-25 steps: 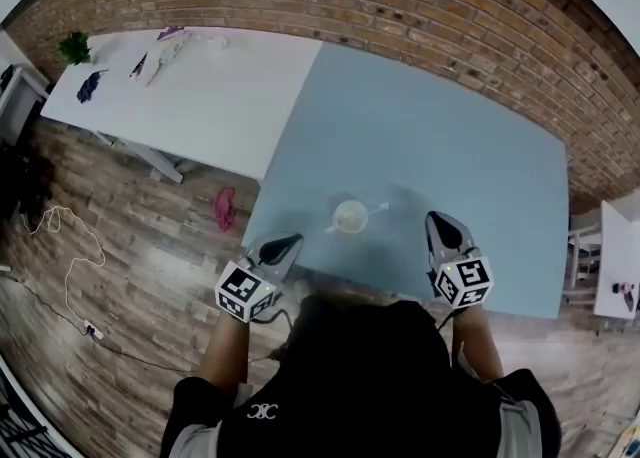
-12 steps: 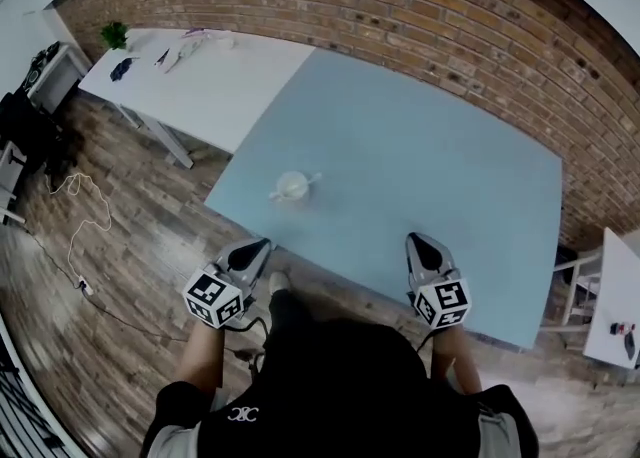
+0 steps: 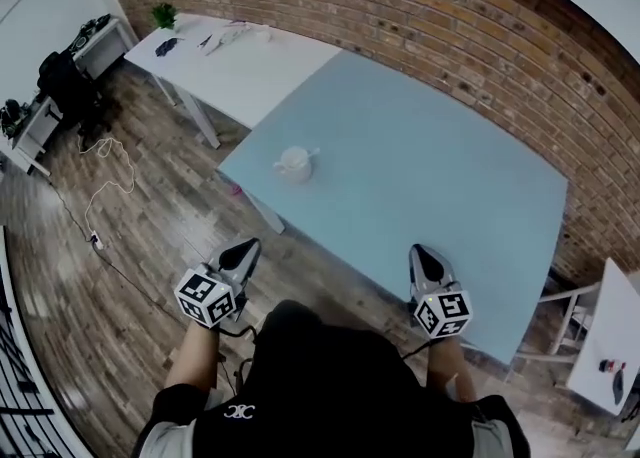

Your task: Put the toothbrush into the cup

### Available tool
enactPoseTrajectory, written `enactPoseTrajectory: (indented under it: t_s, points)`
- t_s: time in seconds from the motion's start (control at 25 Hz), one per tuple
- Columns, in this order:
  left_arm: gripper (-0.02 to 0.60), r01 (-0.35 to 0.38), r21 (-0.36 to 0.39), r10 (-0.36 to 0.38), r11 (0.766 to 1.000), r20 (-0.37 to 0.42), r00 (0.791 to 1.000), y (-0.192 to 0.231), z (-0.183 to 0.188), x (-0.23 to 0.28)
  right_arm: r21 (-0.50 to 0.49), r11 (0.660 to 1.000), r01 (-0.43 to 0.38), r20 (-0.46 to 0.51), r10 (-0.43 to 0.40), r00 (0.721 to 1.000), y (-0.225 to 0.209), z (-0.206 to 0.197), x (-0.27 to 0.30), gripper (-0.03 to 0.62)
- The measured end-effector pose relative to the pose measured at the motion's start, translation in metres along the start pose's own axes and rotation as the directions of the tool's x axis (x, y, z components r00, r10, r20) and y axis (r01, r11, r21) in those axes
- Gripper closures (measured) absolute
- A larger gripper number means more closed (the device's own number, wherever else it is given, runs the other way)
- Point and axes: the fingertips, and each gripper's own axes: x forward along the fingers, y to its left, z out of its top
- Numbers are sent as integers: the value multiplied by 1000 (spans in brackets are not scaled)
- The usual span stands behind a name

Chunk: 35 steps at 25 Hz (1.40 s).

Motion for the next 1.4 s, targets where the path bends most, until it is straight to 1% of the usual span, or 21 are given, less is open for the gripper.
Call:
enactPoseTrajectory:
  t_s: [0.12,0.32,0.52,0.64,0.76,0.88,1.0,1.2,1.32,1.4]
  points:
    - [575,-16,6,16,1000,-9,1000,-8,-4,-11,0,1000,-17,19,17,1000,4,5,-2,588]
    - [575,-34,-28,35,999,18,999,-10,-6,-37,-9,999,-41,18,41,999,24,3,-7,588]
    - [575,-45,-22,46,999,19,999,-20,-14,-76,-12,999,-41,17,41,999,48,2,-20,589]
    - [575,-54,-12,54,998,20,998,-29,-27,-104,-15,1000,-23,49,24,999,64,3,-37,588]
    - [575,-82,-10,83,997,32,996,-35,-42,-139,-5,1000,22,100,-21,995,81,0,-65,589]
    - [575,-107,-22,108,994,53,993,-39,-59,-180,-12,998,58,132,-56,990,108,-7,-96,589]
    - [575,-109,-25,110,994,67,992,-43,-74,-217,-35,996,87,140,-81,987,139,-17,-125,589]
    - [575,-78,-27,80,997,104,991,-64,-94,-267,-89,990,109,104,-99,990,197,-41,-178,589]
    - [575,-49,-10,50,999,99,994,-83,-106,-290,-88,990,113,98,-104,990,230,-49,-207,589]
    - [575,-42,-9,43,999,93,995,-90,-112,-304,-92,990,110,99,-101,990,251,-52,-221,589]
